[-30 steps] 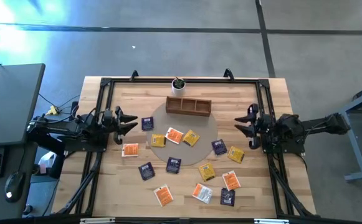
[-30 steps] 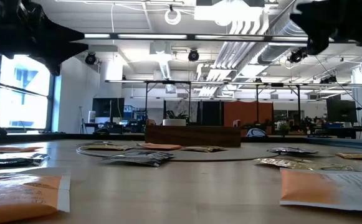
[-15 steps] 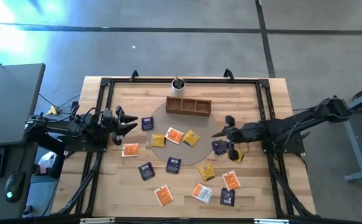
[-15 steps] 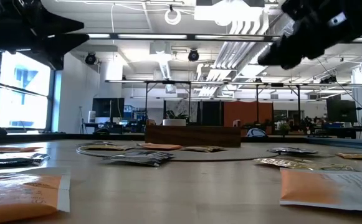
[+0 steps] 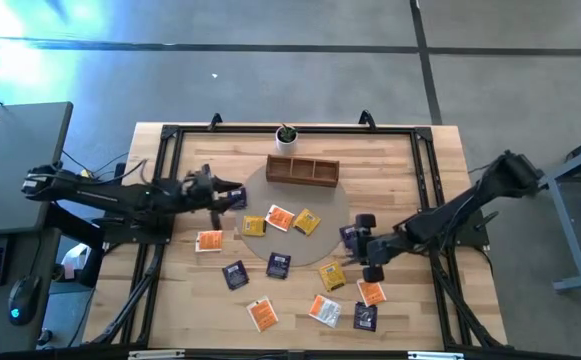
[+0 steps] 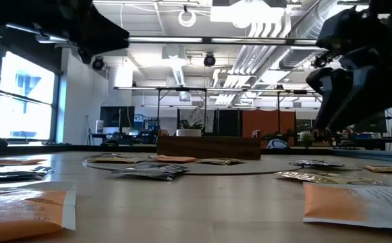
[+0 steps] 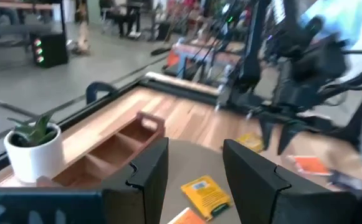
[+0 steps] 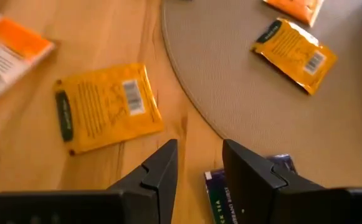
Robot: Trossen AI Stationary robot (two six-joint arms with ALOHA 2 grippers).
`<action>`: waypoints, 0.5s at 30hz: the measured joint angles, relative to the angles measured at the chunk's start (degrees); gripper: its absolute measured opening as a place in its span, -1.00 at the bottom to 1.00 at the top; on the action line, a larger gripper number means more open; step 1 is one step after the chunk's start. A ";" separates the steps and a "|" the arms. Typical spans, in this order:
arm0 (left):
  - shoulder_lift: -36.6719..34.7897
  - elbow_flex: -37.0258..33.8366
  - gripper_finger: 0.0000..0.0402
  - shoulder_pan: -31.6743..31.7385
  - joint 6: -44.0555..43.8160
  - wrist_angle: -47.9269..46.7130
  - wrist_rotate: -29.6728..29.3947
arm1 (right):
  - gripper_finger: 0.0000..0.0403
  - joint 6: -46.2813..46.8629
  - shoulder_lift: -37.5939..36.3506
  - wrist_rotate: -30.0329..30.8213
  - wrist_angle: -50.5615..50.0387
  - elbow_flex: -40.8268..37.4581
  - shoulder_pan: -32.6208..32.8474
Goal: Pick & Place Tea
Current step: Put the purple tea bag into the right section of the wooden organizer
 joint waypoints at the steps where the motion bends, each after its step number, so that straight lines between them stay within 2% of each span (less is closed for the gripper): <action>1: 1.68 0.83 -0.24 0.00 0.24 -0.05 0.01 | -0.39 -0.58 0.92 0.60 0.10 0.00 0.61; 7: 7.81 6.70 -0.24 -0.01 -3.93 0.03 0.21 | -0.39 -2.77 7.36 3.80 0.40 -0.52 1.05; 15: 9.62 10.43 -0.24 -0.04 -4.60 0.12 6.57 | -0.39 -2.86 10.91 4.73 0.35 -0.34 -2.06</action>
